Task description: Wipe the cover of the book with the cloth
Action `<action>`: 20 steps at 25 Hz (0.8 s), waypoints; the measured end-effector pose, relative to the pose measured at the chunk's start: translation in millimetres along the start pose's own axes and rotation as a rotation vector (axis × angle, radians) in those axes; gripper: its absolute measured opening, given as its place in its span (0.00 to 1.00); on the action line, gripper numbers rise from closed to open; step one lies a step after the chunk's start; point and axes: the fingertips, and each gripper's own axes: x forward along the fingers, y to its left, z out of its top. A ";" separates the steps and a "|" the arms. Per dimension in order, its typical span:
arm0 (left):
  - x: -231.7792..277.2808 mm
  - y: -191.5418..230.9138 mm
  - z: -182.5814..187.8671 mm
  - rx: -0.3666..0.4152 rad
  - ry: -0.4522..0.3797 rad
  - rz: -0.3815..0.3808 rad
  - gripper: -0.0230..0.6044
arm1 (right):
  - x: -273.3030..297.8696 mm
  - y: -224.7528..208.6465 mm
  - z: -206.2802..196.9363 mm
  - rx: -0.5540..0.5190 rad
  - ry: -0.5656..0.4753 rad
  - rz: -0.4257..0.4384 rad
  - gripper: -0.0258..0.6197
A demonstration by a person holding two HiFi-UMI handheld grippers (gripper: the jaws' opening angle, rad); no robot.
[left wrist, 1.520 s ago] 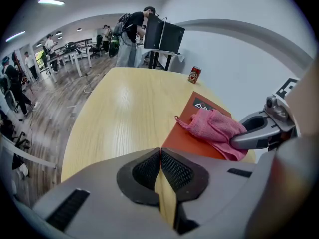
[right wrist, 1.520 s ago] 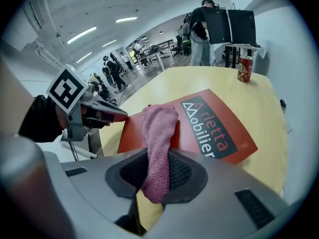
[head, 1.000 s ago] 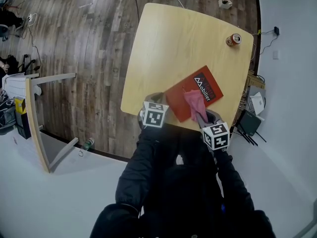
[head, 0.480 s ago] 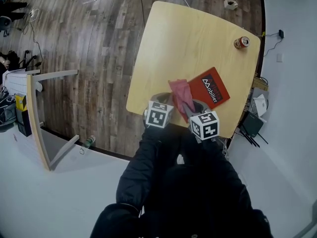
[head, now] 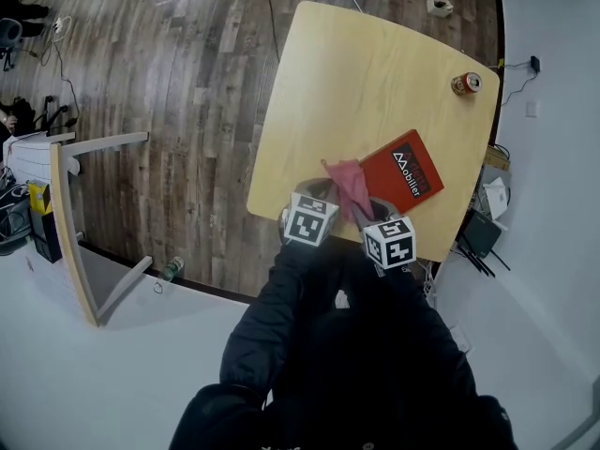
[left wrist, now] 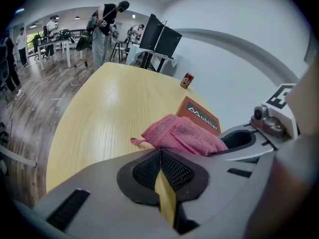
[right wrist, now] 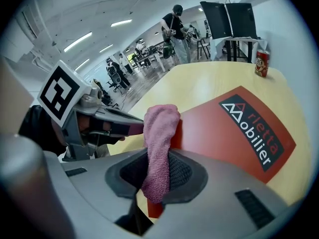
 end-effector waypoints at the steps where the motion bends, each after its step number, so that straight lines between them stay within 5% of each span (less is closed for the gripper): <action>1: -0.2 -0.2 -0.3 0.004 0.003 -0.003 0.09 | -1.6 -1.1 -3.2 0.003 0.003 -0.006 0.18; 20: 0.8 -2.1 -2.4 0.052 0.004 -0.011 0.09 | -53.7 -18.2 -69.4 0.119 -0.021 -0.105 0.18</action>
